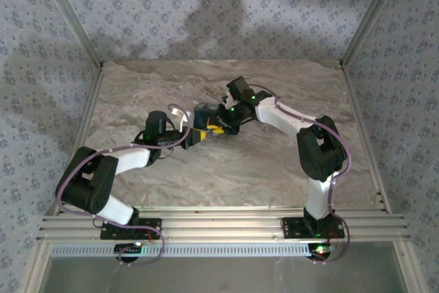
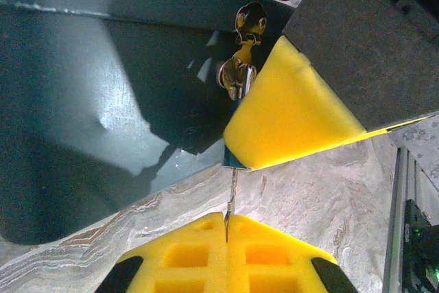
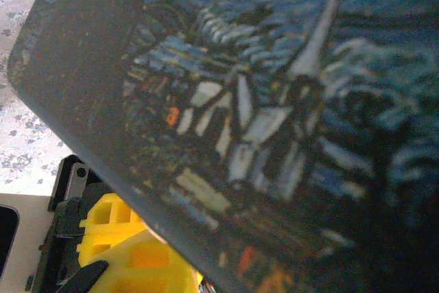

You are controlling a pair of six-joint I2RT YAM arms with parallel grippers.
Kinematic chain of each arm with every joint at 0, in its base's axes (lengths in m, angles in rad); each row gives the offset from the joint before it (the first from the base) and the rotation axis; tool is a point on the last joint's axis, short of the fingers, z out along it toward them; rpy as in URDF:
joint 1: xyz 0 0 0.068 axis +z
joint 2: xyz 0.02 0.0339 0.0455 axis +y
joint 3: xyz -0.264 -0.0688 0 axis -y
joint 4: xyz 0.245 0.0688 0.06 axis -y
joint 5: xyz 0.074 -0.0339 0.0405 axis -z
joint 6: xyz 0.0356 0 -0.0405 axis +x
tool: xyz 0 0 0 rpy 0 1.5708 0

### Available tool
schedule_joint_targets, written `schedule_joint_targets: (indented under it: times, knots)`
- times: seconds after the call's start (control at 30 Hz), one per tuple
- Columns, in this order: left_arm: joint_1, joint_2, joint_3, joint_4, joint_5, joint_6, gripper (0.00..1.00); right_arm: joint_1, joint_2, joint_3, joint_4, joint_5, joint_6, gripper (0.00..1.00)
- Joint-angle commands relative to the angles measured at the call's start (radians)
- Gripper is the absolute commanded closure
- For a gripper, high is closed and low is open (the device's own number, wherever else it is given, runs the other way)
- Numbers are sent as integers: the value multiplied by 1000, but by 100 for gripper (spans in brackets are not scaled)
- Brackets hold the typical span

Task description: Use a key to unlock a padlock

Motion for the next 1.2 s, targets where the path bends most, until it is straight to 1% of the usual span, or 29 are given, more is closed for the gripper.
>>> schedule_joint_targets:
  times: [0.0, 0.3, 0.53, 0.7, 0.77, 0.83, 0.97, 1.07, 1.17]
  knots:
    - [4, -23, -1, 128, -36, 39, 100, 9, -2, 0, -34, -53, 13, 100]
    - [-26, -27, -28, 148, -58, 89, 100, 11, -4, -4, -15, -21, 44, 100]
    - [-46, -18, -33, 179, -73, 64, 100, 23, -2, -1, 7, 12, 74, 100]
    - [-51, 22, -39, 321, -69, -45, 100, 38, 8, 1, 15, 30, 89, 100]
    - [-54, 40, -41, 359, -85, -82, 100, 45, 12, -1, 22, 33, 98, 100]
    - [-51, 52, -47, 394, -99, -103, 100, 52, 14, 1, 21, 35, 98, 100]
    - [-46, 91, -46, 487, -81, -161, 100, 61, 14, -16, 34, 40, 112, 100]
    - [-45, 132, -60, 607, -83, -209, 100, 68, 19, -26, 58, 32, 129, 100]
    - [-44, 154, -73, 683, -96, -220, 100, 71, 23, -24, 43, 36, 118, 100]
